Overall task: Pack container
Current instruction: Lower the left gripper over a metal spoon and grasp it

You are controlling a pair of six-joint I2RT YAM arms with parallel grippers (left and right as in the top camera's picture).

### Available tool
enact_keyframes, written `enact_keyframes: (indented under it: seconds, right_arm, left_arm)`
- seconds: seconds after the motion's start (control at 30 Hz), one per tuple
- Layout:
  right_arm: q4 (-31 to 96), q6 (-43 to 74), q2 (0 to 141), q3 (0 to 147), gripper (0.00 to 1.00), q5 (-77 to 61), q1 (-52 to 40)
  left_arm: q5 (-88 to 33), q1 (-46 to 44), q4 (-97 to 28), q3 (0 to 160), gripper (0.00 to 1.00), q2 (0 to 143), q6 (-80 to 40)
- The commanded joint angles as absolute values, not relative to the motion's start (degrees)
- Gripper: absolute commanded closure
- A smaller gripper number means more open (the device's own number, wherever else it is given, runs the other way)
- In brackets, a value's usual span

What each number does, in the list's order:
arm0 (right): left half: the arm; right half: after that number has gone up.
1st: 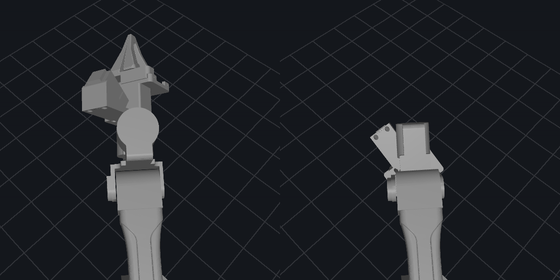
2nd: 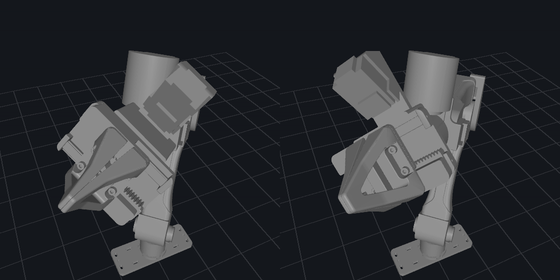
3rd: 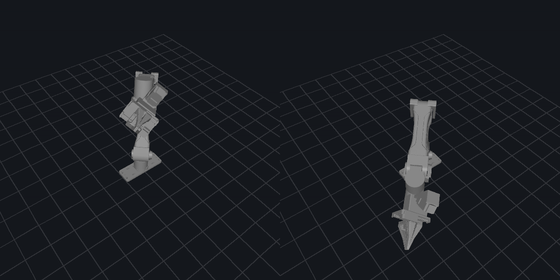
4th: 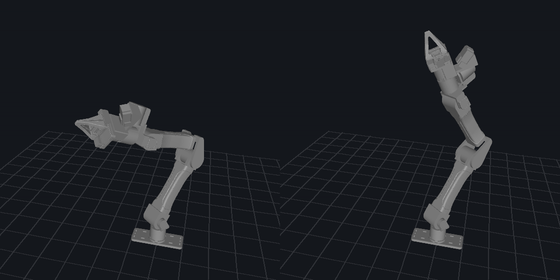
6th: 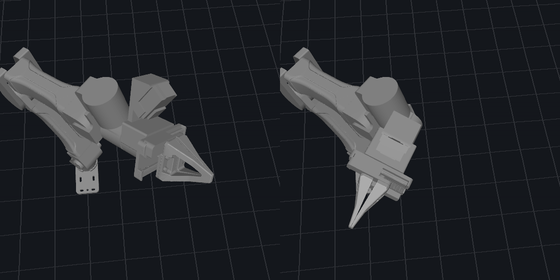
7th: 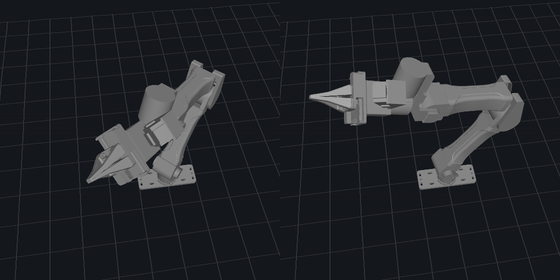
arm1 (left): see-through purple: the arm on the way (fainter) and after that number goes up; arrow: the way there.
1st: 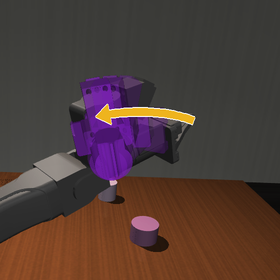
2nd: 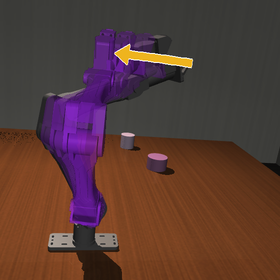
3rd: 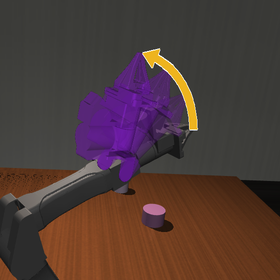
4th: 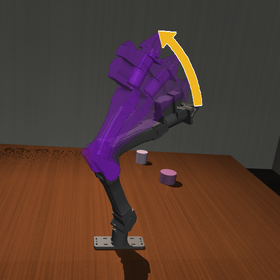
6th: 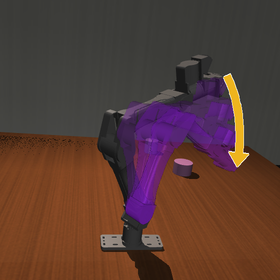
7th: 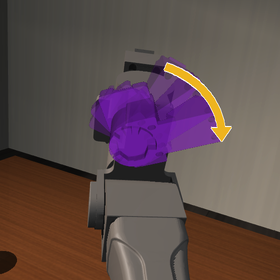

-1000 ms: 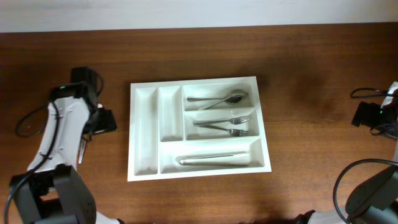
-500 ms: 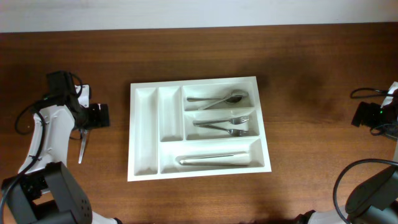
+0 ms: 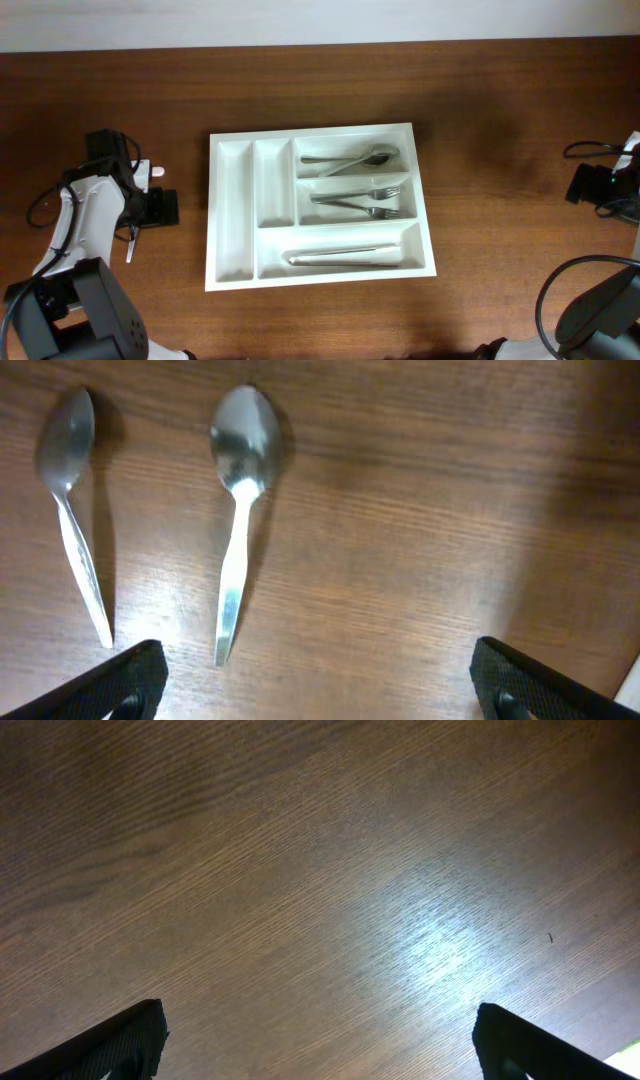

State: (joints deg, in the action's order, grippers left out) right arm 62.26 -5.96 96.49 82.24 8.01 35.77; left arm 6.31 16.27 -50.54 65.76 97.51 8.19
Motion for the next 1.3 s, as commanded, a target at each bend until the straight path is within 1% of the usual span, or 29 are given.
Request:
enact_keyframes:
  seconds: [0.0, 0.23, 0.53, 0.73, 0.9, 1.0, 1.07, 1.27]
  right_arm:
    - [62.1, -5.5, 96.1, 82.1, 0.01, 7.9, 36.0]
    - [62.1, -5.5, 96.1, 82.1, 0.01, 7.9, 36.0]
    - [62.1, -5.5, 96.1, 82.1, 0.01, 7.9, 36.0]
    - [62.1, -5.5, 96.1, 82.1, 0.01, 7.9, 36.0]
    - [62.1, -5.5, 96.1, 82.1, 0.01, 7.9, 36.0]
    - [62.1, -5.5, 96.1, 82.1, 0.01, 7.9, 36.0]
    - [62.1, -5.5, 96.1, 82.1, 0.01, 7.9, 36.0]
    - [62.1, -5.5, 96.1, 82.1, 0.01, 7.9, 36.0]
  left_arm:
    - [6.9, 16.7, -50.9, 65.5, 0.01, 97.5, 9.3]
    - [6.9, 17.0, -51.4, 65.5, 0.01, 97.5, 10.0]
    - [6.7, 18.0, -46.4, 65.5, 0.01, 98.6, 11.9]
    - [5.3, 21.2, -46.3, 65.5, 0.01, 101.7, 11.6]
    - [5.4, 26.1, -45.6, 65.5, 0.01, 104.8, 11.3]
    - [3.4, 28.4, -45.5, 65.5, 0.01, 106.1, 13.7]
    - [-2.1, 29.7, -44.4, 65.5, 0.01, 107.1, 16.9]
    - [-2.6, 29.0, -42.5, 65.5, 0.01, 108.0, 21.6]
